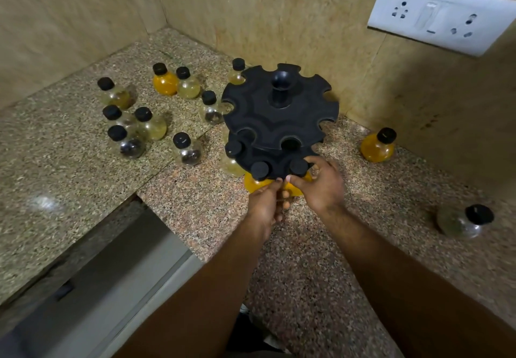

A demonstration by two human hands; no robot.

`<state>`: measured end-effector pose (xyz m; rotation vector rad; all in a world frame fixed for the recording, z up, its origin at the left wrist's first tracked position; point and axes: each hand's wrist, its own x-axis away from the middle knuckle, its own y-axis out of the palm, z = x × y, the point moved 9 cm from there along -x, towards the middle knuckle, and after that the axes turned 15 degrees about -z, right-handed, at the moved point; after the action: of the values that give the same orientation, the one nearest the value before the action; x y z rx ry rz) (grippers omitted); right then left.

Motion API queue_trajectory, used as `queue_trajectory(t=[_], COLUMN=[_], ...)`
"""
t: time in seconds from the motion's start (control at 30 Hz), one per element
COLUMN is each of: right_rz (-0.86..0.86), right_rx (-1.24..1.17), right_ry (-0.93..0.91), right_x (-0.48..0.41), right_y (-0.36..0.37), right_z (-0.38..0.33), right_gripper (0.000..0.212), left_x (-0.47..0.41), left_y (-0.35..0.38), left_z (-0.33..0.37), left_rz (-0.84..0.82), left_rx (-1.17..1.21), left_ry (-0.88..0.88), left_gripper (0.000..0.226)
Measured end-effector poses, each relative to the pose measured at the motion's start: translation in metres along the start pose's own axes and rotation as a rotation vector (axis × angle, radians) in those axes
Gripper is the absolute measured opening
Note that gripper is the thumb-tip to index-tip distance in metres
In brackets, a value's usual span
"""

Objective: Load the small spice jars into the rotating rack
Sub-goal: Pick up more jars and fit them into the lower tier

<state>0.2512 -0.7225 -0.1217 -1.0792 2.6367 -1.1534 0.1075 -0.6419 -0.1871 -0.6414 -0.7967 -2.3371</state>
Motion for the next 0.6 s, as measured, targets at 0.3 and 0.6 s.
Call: queue_trajectory(t=[0.3,0.6], right_rz=[0.120,0.538], right_rx=[-0.212,-0.378], right_ry=[0.126,0.491], right_x=[0.045,0.127], right_y=[-0.041,-0.112], right_z=[0.096,0.207], right_gripper=[0.048,0.049], left_x=[-0.015,-0.047], left_y=[0.064,0.187], left_z=[-0.028,-0.063], left_rz=[-0.057,-0.352], left_rx=[-0.373,-1.064], left_ry=[0.097,0.046], left_gripper=[0.026,0.032])
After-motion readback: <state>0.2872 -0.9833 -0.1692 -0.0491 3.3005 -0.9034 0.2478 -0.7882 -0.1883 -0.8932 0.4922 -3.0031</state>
